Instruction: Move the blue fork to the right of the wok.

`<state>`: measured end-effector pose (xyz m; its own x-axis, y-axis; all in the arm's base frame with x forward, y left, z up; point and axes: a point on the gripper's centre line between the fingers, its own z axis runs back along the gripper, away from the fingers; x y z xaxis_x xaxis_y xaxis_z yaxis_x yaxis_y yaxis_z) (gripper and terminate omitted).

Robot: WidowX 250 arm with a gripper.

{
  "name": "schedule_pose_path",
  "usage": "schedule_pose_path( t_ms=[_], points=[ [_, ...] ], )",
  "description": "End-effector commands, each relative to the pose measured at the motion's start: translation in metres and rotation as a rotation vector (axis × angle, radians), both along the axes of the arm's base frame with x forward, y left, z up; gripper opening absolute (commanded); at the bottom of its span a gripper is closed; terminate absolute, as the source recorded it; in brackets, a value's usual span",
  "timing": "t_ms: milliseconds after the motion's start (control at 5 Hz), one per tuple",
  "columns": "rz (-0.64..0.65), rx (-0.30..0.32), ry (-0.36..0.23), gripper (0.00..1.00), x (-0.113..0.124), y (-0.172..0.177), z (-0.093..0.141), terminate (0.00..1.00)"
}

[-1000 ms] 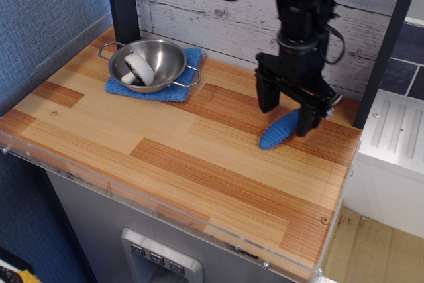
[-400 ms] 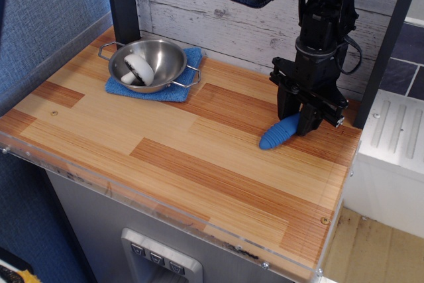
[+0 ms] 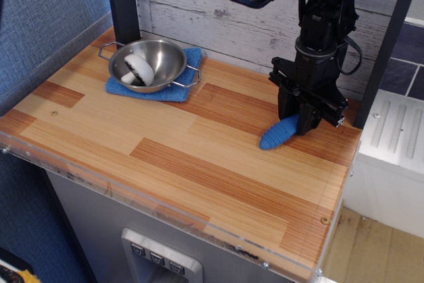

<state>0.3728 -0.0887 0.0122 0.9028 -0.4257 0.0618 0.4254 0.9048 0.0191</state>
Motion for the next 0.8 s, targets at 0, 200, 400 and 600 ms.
schedule_pose_path(
  t_ms=[0, 200, 400, 600],
  points=[
    [0.162, -0.011, -0.049, 0.00, -0.014, 0.006, 0.045, 0.00],
    [0.257, 0.001, -0.079, 0.00, -0.013, 0.007, 0.060, 0.00],
    [0.422, -0.024, -0.104, 0.00, -0.018, 0.011, 0.079, 0.00],
    [0.638, -0.080, -0.164, 0.00, -0.023, 0.010, 0.094, 0.00]
  ],
)
